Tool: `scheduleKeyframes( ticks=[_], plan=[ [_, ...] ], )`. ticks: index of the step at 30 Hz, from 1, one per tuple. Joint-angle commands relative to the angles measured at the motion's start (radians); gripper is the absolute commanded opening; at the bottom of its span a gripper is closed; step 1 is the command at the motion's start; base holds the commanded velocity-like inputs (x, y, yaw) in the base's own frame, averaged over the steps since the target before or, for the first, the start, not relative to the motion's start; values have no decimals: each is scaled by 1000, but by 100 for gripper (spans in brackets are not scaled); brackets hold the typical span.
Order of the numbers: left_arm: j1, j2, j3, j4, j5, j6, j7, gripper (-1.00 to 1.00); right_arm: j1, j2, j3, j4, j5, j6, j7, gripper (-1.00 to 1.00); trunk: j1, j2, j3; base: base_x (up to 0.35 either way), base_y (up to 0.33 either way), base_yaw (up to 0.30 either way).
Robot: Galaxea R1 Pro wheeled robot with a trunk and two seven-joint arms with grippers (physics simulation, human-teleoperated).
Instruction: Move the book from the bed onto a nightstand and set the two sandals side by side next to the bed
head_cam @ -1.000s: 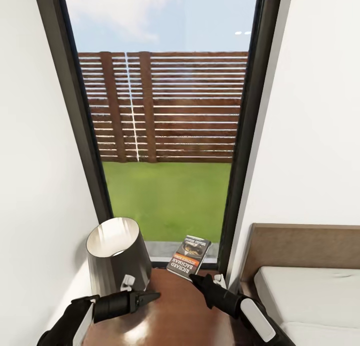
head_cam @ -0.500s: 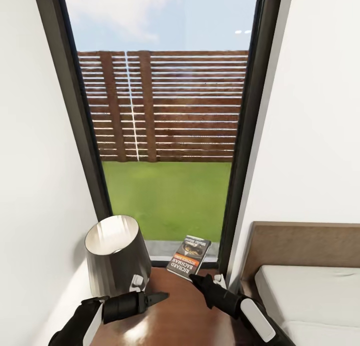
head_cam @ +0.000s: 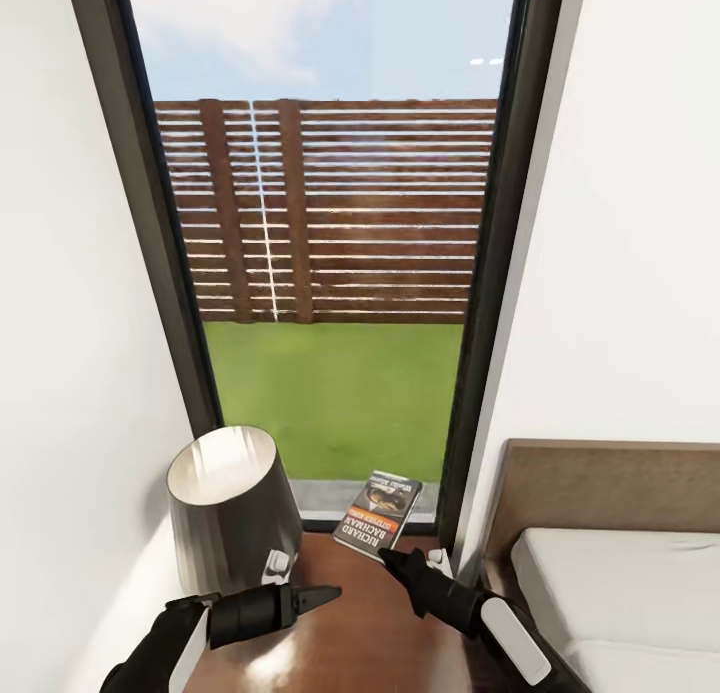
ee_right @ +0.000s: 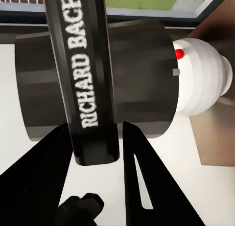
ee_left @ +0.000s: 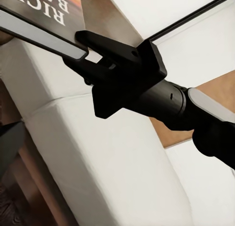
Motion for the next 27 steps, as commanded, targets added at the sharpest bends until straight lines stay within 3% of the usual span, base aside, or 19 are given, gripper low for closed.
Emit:
scheduleKeyframes(
  ticks=[1,27],
  plan=[
    [-1,0,1,0,1,10,-3,100,-1,0,0,0,-3,3,3,-100,4,-8,-4,0,0,0],
    [-1,1,5,2,5,11,-1,100,0,0,-1,0,-4,5,5,-100,104,-190,-86,0,0,0]
  ],
)
